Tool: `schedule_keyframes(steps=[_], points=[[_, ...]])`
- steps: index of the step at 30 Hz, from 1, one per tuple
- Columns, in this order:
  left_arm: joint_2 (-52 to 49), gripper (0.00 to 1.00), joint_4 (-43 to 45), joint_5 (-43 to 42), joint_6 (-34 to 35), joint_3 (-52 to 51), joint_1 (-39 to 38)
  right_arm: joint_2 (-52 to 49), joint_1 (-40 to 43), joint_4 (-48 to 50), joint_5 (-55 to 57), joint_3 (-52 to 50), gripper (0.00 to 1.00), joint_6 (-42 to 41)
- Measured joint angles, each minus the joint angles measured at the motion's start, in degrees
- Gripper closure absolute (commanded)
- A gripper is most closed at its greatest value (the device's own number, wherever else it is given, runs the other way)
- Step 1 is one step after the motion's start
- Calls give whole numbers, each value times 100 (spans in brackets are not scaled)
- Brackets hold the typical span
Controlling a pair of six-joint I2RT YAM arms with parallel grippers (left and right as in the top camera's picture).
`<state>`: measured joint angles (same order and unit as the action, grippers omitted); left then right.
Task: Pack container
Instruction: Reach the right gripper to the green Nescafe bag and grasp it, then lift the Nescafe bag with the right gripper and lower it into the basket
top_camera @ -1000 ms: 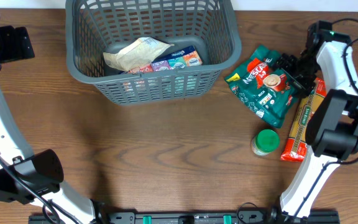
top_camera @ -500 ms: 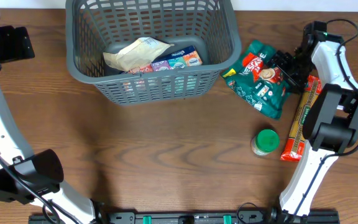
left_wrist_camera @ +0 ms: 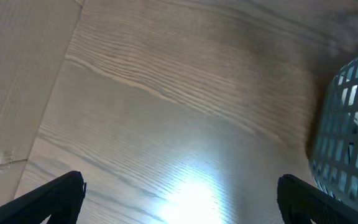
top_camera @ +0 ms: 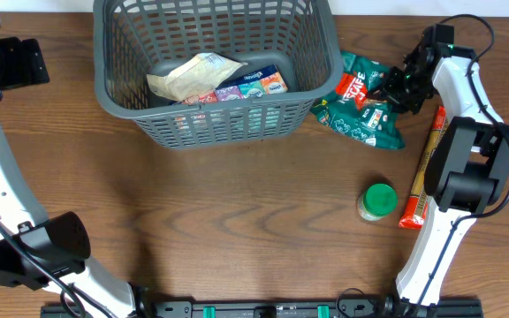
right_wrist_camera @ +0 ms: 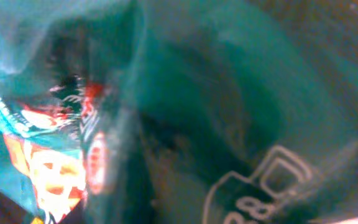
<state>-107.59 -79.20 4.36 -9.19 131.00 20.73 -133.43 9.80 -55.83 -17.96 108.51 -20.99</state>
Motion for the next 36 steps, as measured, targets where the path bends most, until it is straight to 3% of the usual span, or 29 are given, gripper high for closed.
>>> schedule_keyframes(steps=[21,30,36], points=[[0,2,-9,-15,0,0,0,337,-44,-205,422,0,99,87],[0,1,-9,-15,0,0,0,2041,-50,-243,1567,105,99,186],[0,1,-9,-15,0,0,0,3139,-79,151,1740,684,99,776]])
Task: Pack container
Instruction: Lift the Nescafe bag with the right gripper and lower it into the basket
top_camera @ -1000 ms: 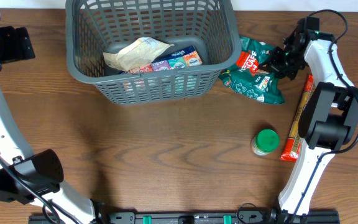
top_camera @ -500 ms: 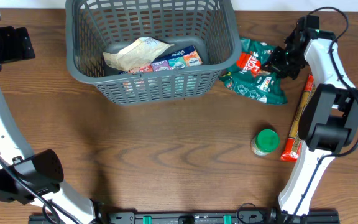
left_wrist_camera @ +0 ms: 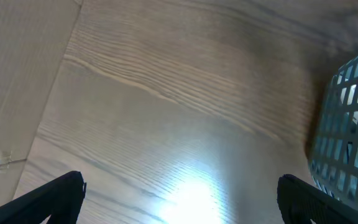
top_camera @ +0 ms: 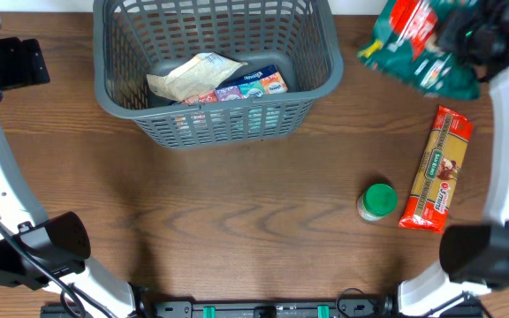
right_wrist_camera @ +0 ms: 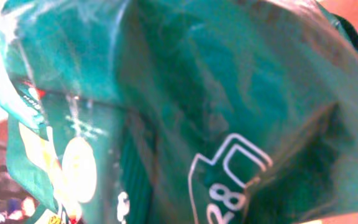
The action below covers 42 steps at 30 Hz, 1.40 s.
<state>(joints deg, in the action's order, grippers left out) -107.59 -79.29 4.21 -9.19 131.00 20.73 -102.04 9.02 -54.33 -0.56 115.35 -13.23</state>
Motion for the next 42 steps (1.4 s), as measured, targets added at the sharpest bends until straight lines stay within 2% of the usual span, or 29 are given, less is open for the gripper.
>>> schedule_keyframes(steps=[6,11,17,23,31,36,42], points=[[0,1,0,-2,0,0,0,553,-507,1102,-9,90,99,1517],[0,1,0,-42,0,0,0,656,-1486,2098,-118,90,98,2955],[0,1,-31,-44,0,0,0,605,-2500,2850,-417,90,98,3974],[0,1,-46,-44,0,0,0,269,-3099,2785,-1172,96,99,4352],[0,1,-46,-44,0,0,0,-909,-3707,2146,-1556,94,99,4590],[0,1,-46,-50,0,0,0,-1558,-3759,1762,-1547,94,99,4496],[0,2,-46,-133,0,0,0,-1917,-3689,1563,-1121,94,99,3982]])
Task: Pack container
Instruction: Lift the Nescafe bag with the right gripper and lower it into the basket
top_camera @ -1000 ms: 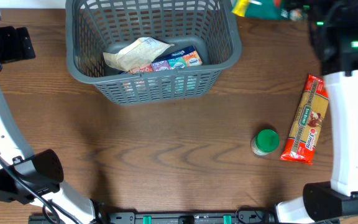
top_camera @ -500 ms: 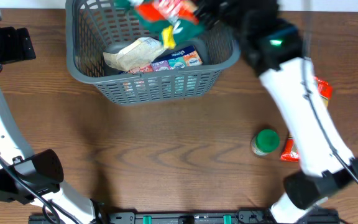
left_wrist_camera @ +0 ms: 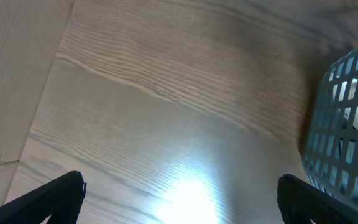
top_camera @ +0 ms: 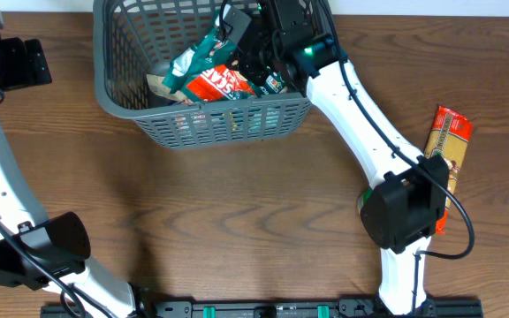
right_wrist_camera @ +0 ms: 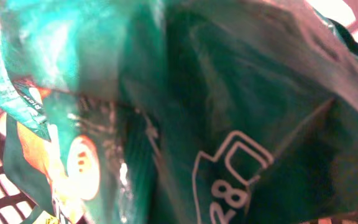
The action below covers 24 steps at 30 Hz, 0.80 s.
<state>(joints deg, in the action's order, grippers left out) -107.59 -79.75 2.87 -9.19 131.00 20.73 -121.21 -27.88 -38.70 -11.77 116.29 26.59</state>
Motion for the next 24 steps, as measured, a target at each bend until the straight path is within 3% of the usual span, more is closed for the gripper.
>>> schedule_keyframes(steps=[12,24], points=[[0,1,0,-33,0,0,-4,-15,278,-638,1088,13,98,-1130],[0,1,0,-79,0,0,-4,-15,442,-999,1294,17,98,-1513]])
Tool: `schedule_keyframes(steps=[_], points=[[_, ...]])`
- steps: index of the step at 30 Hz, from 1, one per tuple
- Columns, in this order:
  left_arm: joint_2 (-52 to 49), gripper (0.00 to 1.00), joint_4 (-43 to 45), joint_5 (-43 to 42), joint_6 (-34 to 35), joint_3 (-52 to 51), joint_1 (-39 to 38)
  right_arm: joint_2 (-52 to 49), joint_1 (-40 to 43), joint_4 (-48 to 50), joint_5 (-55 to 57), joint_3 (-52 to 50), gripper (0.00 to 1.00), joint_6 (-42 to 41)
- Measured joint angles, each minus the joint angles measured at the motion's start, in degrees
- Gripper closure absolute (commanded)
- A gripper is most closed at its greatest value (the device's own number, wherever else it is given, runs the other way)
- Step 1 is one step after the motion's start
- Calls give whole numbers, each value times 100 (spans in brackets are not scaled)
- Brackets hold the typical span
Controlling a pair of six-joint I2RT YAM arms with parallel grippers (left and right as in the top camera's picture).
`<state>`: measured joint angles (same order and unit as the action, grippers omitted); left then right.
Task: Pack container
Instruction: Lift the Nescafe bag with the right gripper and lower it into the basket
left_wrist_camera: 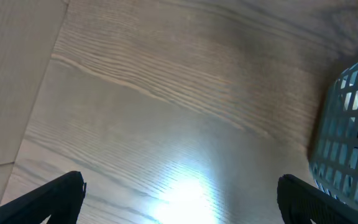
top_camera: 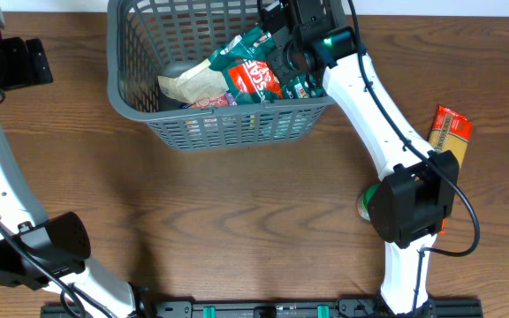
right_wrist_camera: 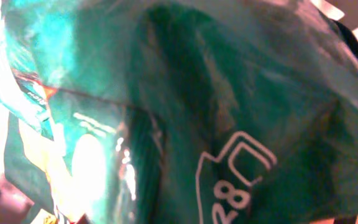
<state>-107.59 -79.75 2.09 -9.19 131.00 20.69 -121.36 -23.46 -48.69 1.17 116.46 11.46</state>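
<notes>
The grey mesh basket (top_camera: 237, 131) stands at the back middle of the table. A green snack bag with a red label (top_camera: 256, 72) lies inside it toward the right, on a beige packet (top_camera: 191, 84). My right gripper (top_camera: 295, 55) is down in the basket and shut on that bag. The green bag (right_wrist_camera: 229, 124) fills the right wrist view and hides the fingers. My left gripper (left_wrist_camera: 179, 183) hovers open over bare table left of the basket, whose wall (left_wrist_camera: 347, 137) shows at the right edge.
A red and yellow pasta packet (top_camera: 453, 131) lies at the right, partly behind my right arm. A green-lidded jar (top_camera: 368, 201) peeks out beside the arm's lower part. Small colourful boxes (top_camera: 208, 102) sit low in the basket.
The right gripper and green bag have shifted rightward inside the basket, and the bag sits lower on the beige packet. The basket itself stands slightly further right. The left arm has barely moved.
The right gripper was on the green bag lying on the table right of the basket. Then it held the bag high at the back right. Later the bag was over the basket's middle, and now it lies in the basket's right part, still gripped.
</notes>
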Motion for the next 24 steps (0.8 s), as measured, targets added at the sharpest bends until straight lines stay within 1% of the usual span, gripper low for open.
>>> schedule_keyframes(steps=[5,6,7,9,10,12,14,19,22,24], points=[[0,2,0,-2,-2,0,0,0,-2,-26,146,0,98,-264],[0,1,0,-2,0,0,0,0,-2,-31,170,0,96,-308],[0,1,0,-2,0,0,0,0,-2,-33,188,0,85,-332],[0,1,0,-2,-2,0,-2,0,-2,-33,219,0,52,-420],[0,1,0,-2,0,0,-2,0,-2,-28,234,0,41,-448],[0,1,-2,-2,0,0,-2,2,0,-28,332,7,31,-459],[0,1,0,-2,-2,0,-2,13,2,-26,404,26,27,-479],[0,2,-2,-2,0,0,0,15,31,-39,461,59,26,-481],[0,1,0,-2,0,0,-2,15,50,-26,400,59,19,-492],[0,1,-2,-2,0,0,0,15,52,111,286,59,18,-503]])
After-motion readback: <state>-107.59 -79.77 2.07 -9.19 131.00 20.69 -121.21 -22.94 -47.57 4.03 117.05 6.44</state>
